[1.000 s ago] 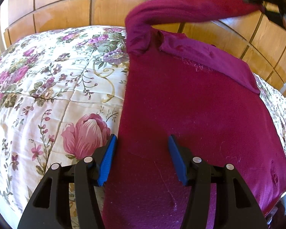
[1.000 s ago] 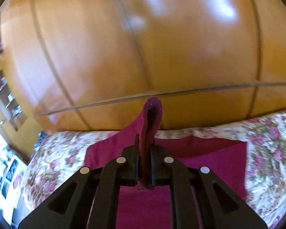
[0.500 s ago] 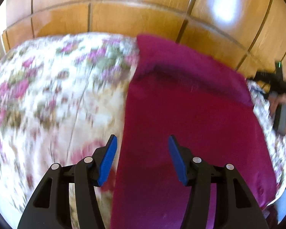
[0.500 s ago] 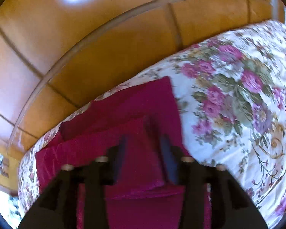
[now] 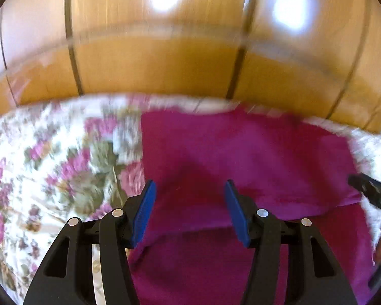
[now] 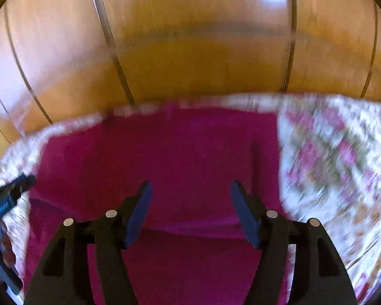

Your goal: Fold small clothes

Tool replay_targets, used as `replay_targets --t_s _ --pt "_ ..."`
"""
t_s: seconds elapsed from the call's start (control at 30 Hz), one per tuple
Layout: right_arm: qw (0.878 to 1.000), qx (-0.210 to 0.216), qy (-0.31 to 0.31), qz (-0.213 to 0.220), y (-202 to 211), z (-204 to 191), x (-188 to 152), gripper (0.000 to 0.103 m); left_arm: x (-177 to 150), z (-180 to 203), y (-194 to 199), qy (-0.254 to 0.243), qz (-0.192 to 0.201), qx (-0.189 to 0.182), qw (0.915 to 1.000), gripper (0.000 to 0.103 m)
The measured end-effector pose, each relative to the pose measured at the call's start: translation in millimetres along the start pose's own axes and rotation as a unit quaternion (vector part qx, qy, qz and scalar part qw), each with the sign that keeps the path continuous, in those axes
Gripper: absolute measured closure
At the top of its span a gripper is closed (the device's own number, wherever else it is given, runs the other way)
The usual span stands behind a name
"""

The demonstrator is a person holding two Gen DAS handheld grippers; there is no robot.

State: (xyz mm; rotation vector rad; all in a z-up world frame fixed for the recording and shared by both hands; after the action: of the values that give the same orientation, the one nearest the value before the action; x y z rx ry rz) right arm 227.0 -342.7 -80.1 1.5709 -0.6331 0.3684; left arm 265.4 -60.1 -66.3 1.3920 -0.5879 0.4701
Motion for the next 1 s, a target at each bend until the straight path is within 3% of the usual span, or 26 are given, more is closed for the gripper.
replay_targets --t_s 0.03,0.07,0.1,0.3,0.5,0.67,0.73,0.83,1.0 --pt "1.000 -0.008 -0.002 -0.003 -12 1 -6 0.035 -3 -3 -16 0.001 -0.022 0.010 0.9997 0.045" --pt "1.000 -0.015 0.003 0.012 -10 -1 -8 0.034 -9 -7 -27 0.000 -0.023 0.019 0.9996 0.032" --pt "1.000 -0.023 0.009 0.015 -8 -4 -8 0.033 -11 -11 -27 0.003 -0.015 0.024 0.9996 0.030" --pt "0.997 -0.030 0.024 0.066 29 -21 -12 0.027 -21 -25 0 0.040 0.000 0.018 0.9990 0.029" --pt "0.995 -0.028 0.029 0.094 55 -38 -20 0.025 -44 -21 45 0.032 0.027 0.034 0.9986 0.029" --pt "0.993 -0.001 0.018 0.120 84 -52 -25 0.018 -65 -16 76 0.018 0.034 0.035 0.9986 0.029" --pt "0.990 0.024 -0.006 0.137 101 -53 -29 0.010 -74 -16 84 0.018 0.033 0.033 0.9987 0.029" --pt "0.985 0.061 -0.066 0.144 123 -47 -38 0.007 -91 -17 96 0.017 0.030 0.029 0.9990 0.029" --pt "0.972 0.055 -0.159 0.163 152 -29 -60 0.004 -119 -19 115 0.020 0.024 0.033 0.9990 0.029"
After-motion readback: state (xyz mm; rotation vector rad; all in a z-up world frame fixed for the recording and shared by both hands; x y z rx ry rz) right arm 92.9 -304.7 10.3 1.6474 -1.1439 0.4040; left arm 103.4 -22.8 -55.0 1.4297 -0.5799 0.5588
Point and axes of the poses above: each gripper's, at about its wrist camera, not at the fingertips, and y roughly against the way its jaws point, z to its right, x to its top, the point moved 2 cm from there along -y, roughly the way its jaws point, and after that the axes turned 2 degrees about z, right-handed, at the moved point
